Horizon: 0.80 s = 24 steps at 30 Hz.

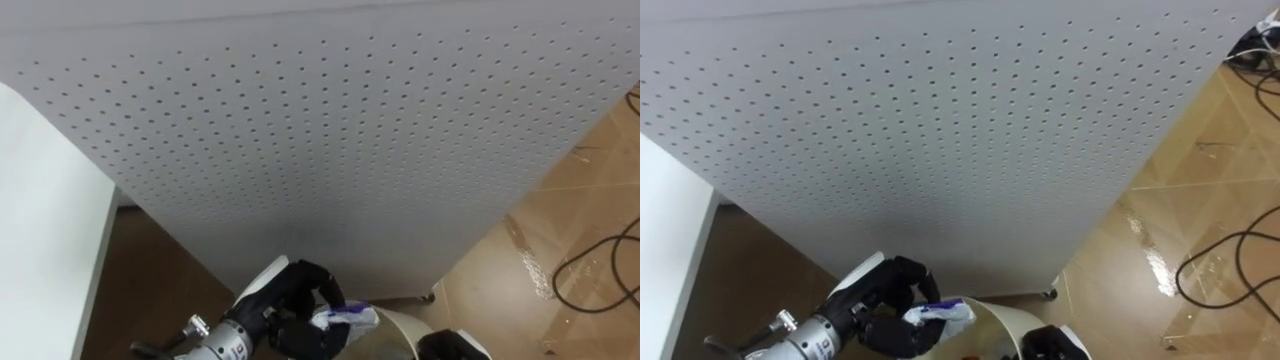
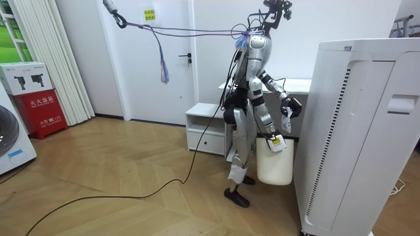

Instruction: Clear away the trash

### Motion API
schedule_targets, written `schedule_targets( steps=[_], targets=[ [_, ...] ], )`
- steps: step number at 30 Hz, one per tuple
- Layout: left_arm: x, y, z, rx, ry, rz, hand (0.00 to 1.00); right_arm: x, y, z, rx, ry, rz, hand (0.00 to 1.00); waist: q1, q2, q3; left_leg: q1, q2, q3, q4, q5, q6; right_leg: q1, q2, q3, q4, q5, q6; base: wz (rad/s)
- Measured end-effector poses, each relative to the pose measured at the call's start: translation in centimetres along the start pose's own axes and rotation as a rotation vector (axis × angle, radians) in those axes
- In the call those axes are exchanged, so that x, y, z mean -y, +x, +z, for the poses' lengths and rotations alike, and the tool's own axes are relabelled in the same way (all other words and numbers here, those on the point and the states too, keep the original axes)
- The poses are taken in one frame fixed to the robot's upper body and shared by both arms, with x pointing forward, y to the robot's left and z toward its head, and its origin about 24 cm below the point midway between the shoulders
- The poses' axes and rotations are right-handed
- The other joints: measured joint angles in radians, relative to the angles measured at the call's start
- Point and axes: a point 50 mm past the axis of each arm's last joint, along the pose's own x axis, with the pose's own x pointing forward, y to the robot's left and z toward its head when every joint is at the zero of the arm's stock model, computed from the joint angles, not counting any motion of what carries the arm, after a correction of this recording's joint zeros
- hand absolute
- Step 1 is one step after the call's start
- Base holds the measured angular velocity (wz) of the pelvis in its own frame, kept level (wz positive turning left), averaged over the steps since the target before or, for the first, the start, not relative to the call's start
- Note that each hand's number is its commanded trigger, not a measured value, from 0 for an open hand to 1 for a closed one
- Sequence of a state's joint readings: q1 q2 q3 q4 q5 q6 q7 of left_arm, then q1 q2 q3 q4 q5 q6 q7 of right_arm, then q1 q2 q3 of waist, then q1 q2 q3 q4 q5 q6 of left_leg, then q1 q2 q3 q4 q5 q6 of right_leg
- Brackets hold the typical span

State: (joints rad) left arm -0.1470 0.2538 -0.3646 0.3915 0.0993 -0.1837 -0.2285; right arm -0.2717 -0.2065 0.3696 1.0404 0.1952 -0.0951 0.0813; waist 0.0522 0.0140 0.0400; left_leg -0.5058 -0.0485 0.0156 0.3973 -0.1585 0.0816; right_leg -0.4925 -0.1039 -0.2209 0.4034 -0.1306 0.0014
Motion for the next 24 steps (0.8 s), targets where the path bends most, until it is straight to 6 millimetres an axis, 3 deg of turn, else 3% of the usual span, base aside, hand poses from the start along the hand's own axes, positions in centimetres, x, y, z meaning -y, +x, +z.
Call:
schedule_targets(
  steps=[5,13,24],
  targets=[
    [0.6,0.2,-0.3,-0.011,-0.018,-0.013,0.00,0.0,0.0,-0.1,-0.002,-0.004,0.020,1.00,-0.001,0.001,-0.0004,0.002,0.001,0.000,-0.001,0.000,0.000,0.002,0.001,-0.001,-0.006,0.000,0.000,0.00],
    [1.5,-0.2,-2.5,-0.107,-0.047,-0.083,0.00,0.0,0.0,-0.1,-0.002,-0.005,0.029,1.00,-0.005,0.001,-0.0004,0.002,0.000,0.001,-0.004,0.000,0.000,0.002,0.000,-0.001,-0.002,0.000,0.000,0.00],
    [1.8,-0.3,-2.6,-0.109,-0.059,-0.139,0.00,0.0,0.0,0.6,0.021,-0.010,0.040,1.00,-0.012,-0.006,0.0007,-0.007,0.000,0.008,0.010,0.001,-0.002,-0.017,-0.003,0.012,0.021,-0.009,-0.007,-0.01]
  ],
)
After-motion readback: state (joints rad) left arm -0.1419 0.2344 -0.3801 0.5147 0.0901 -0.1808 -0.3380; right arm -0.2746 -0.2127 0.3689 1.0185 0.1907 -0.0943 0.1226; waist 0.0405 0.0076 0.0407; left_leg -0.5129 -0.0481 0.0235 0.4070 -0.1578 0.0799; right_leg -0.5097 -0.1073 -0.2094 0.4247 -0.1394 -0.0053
